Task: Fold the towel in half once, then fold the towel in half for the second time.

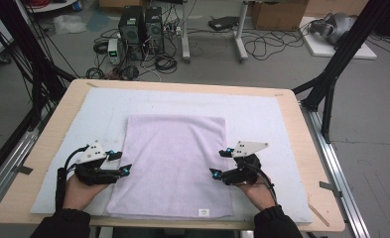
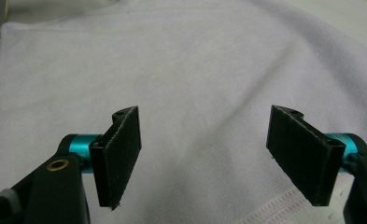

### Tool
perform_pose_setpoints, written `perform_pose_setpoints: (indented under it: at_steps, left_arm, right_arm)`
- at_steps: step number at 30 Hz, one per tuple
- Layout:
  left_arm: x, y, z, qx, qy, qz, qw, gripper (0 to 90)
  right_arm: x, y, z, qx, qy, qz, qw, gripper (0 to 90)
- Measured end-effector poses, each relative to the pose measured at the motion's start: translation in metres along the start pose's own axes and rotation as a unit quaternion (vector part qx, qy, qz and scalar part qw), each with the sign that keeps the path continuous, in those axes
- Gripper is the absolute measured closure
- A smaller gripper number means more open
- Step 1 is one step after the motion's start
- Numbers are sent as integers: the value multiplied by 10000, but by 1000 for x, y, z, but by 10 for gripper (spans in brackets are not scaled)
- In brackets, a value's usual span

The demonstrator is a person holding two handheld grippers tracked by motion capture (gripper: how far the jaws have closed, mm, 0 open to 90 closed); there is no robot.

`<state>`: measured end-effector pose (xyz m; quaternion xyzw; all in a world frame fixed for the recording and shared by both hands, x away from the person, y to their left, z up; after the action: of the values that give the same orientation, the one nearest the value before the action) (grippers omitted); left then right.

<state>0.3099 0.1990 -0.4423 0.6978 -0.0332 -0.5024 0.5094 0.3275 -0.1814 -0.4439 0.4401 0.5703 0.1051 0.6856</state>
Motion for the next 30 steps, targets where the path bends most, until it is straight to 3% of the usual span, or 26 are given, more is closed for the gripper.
perform_pose_setpoints:
  at_steps: [7, 14, 19, 24, 30]
  left_arm:
    - [-3, -1, -4, -12, 25, -34, 10000, 401]
    - [-5, 7, -15, -15, 38, -67, 10000, 400]
    - [-2, 26, -31, 55, 52, -194, 9998, 408]
    - [-3, 53, -49, 126, 0, -66, 9999, 420]
    - [2, 75, -68, -35, 26, 200, 9998, 433]
  right_arm:
    - [2, -1, 0, -15, 92, -77, 9999, 256]
    - [-1, 4, 11, 24, 54, -193, 9998, 245]
    - [-4, 12, 31, 157, -11, -153, 9998, 242]
    - [-8, 23, 61, 374, -142, -164, 9991, 224]
    - [-13, 47, 92, 393, -414, 53, 9984, 225]
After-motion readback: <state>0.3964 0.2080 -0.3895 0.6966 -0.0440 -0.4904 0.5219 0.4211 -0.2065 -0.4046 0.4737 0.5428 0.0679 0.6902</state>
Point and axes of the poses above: each handheld gripper's, and its own axes: x roughly forward along the jaws, y roughly out of its top, z roughly to its right, the point moved 5 cm from there along x, roughly forward along the jaws, and after that the axes turned 11 degrees about -z, right-handed, at the moved point
